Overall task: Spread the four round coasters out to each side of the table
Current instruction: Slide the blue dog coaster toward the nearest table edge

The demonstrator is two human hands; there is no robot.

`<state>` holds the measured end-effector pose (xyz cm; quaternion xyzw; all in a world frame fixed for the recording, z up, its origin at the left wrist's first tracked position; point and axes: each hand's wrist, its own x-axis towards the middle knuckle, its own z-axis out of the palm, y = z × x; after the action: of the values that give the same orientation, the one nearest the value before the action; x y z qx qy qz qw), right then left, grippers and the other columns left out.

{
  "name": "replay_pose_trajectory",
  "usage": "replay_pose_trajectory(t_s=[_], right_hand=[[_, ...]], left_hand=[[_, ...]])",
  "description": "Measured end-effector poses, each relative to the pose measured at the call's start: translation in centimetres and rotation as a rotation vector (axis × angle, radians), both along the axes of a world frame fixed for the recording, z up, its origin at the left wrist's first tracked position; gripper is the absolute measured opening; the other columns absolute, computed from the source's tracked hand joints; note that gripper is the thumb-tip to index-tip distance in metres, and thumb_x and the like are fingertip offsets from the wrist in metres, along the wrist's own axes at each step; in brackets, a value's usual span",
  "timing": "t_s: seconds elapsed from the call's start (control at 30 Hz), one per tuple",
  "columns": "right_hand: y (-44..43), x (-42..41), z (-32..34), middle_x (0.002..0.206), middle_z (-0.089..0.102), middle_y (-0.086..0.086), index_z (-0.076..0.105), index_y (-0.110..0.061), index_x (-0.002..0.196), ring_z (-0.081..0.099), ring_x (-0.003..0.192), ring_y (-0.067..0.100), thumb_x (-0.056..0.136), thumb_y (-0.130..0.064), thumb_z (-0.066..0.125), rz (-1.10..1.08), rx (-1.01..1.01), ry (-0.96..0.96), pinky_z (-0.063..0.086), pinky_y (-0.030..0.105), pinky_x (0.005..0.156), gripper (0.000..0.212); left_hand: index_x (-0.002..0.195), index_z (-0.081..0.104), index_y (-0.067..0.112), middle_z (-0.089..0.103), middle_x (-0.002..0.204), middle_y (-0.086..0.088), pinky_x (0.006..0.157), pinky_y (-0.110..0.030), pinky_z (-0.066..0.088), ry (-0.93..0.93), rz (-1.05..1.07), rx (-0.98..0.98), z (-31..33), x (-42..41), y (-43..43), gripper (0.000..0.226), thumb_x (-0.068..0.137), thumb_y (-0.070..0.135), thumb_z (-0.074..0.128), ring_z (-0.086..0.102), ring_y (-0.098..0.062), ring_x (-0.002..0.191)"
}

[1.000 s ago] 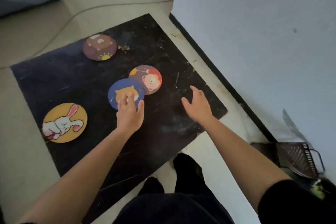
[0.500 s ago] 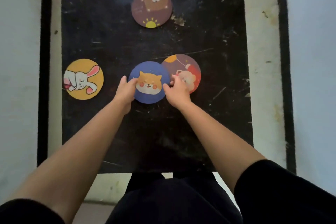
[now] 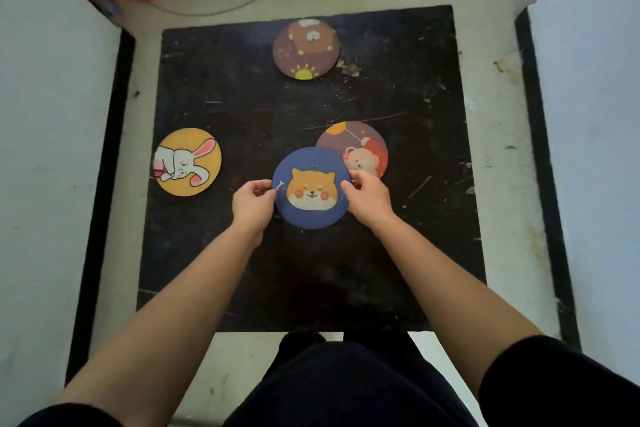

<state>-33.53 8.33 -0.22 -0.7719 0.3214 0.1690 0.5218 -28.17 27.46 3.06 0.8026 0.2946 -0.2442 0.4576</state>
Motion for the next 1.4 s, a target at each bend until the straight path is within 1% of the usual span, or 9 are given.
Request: replay_pose_trajectory(t_s=[0.13, 0.43, 0.53, 0.7, 0.9, 1.0, 1.1, 1.23, 1.4], right_hand=[[1.5, -2.7, 2.6, 0.126, 0.063, 0.003, 0.057, -0.018, 0.132, 0.061, 0.112, 0.023, 0.097, -0.023, 0.055, -0.026, -0.053, -0.024, 0.054, 0.036, 0.086, 0.035], [6.4, -11.5, 2.4, 0.113, 0.063, -0.002, 0.057, -0.021, 0.13, 0.06, 0.106, 0.017, 0.095, -0.017, 0.058, -0.01, -0.149, 0.034, 0.051, 0.032, 0.086, 0.036], [7.1, -13.9, 0.4, 0.121, 0.065, 0.0, 0.057, -0.02, 0.133, 0.06, 0.112, 0.02, 0.096, -0.018, 0.056, 0.037, -0.156, 0.101, 0.047, 0.031, 0.088, 0.037], [7.3, -16.3, -1.9, 0.137, 0.061, 0.003, 0.048, -0.016, 0.144, 0.056, 0.124, 0.024, 0.098, -0.021, 0.051, 0.186, -0.143, 0.217, 0.043, 0.032, 0.097, 0.046], [7.1, -15.8, -2.1, 0.146, 0.053, 0.002, 0.042, -0.02, 0.148, 0.05, 0.132, 0.022, 0.096, -0.012, 0.049, 0.155, -0.109, 0.183, 0.041, 0.037, 0.107, 0.052], [7.6, -16.2, -2.2, 0.147, 0.051, 0.0, 0.041, -0.021, 0.149, 0.054, 0.124, 0.019, 0.096, -0.014, 0.051, 0.152, -0.062, 0.154, 0.043, 0.034, 0.101, 0.054], [8.2, -16.8, -2.6, 0.146, 0.053, 0.0, 0.041, -0.022, 0.148, 0.057, 0.119, 0.018, 0.097, -0.013, 0.051, 0.117, -0.034, 0.122, 0.047, 0.035, 0.099, 0.053], [8.5, -17.7, -2.8, 0.148, 0.051, 0.003, 0.04, -0.021, 0.15, 0.05, 0.131, 0.021, 0.098, -0.007, 0.046, 0.138, -0.011, 0.11, 0.046, 0.034, 0.102, 0.054], [8.3, -17.7, -2.5, 0.151, 0.047, 0.004, 0.038, -0.019, 0.151, 0.046, 0.136, 0.023, 0.098, -0.008, 0.045, 0.201, -0.042, 0.117, 0.043, 0.037, 0.109, 0.054]], left_hand=[[0.11, 0.063, 0.016, 0.065, 0.102, -0.001, 0.068, -0.028, 0.051, -0.073, -0.034, -0.066, 1.8, -3.1, 2.6, 0.02, 0.091, 0.013, 0.062, 0.061, -0.013, 0.093], [0.09, 0.062, 0.025, 0.069, 0.094, -0.001, 0.064, -0.03, 0.052, -0.05, -0.066, -0.12, -0.7, -12.0, 8.2, 0.012, 0.088, 0.013, 0.064, 0.064, -0.015, 0.085], [0.098, 0.064, 0.02, 0.07, 0.101, -0.005, 0.074, -0.037, 0.056, -0.003, -0.064, -0.097, -2.7, -14.5, 9.1, 0.014, 0.088, 0.011, 0.061, 0.065, -0.019, 0.089], [0.13, 0.056, 0.01, 0.063, 0.119, -0.008, 0.092, -0.045, 0.053, 0.147, -0.089, -0.045, -4.4, -16.7, 9.8, 0.039, 0.091, 0.013, 0.053, 0.059, -0.024, 0.105], [0.136, 0.048, 0.015, 0.058, 0.116, -0.001, 0.068, -0.028, 0.049, 0.13, -0.148, -0.107, -4.3, -15.9, 9.5, 0.043, 0.094, 0.01, 0.051, 0.055, -0.017, 0.102], [0.137, 0.046, 0.015, 0.054, 0.112, 0.001, 0.059, -0.024, 0.046, 0.165, -0.136, -0.126, -4.3, -15.7, 9.1, 0.043, 0.095, 0.009, 0.051, 0.053, -0.012, 0.094], [0.137, 0.046, 0.014, 0.055, 0.114, -0.001, 0.058, -0.023, 0.045, 0.182, -0.13, -0.134, -4.5, -16.1, 9.1, 0.041, 0.096, 0.011, 0.05, 0.054, -0.012, 0.092], [0.137, 0.046, 0.013, 0.055, 0.122, -0.003, 0.062, -0.024, 0.046, 0.167, -0.115, -0.144, -4.9, -16.9, 9.5, 0.042, 0.095, 0.008, 0.05, 0.052, -0.016, 0.104], [0.137, 0.046, 0.014, 0.056, 0.123, -0.002, 0.057, -0.021, 0.043, 0.152, -0.153, -0.123, -5.1, -17.1, 9.4, 0.042, 0.095, 0.009, 0.05, 0.051, -0.013, 0.098]])
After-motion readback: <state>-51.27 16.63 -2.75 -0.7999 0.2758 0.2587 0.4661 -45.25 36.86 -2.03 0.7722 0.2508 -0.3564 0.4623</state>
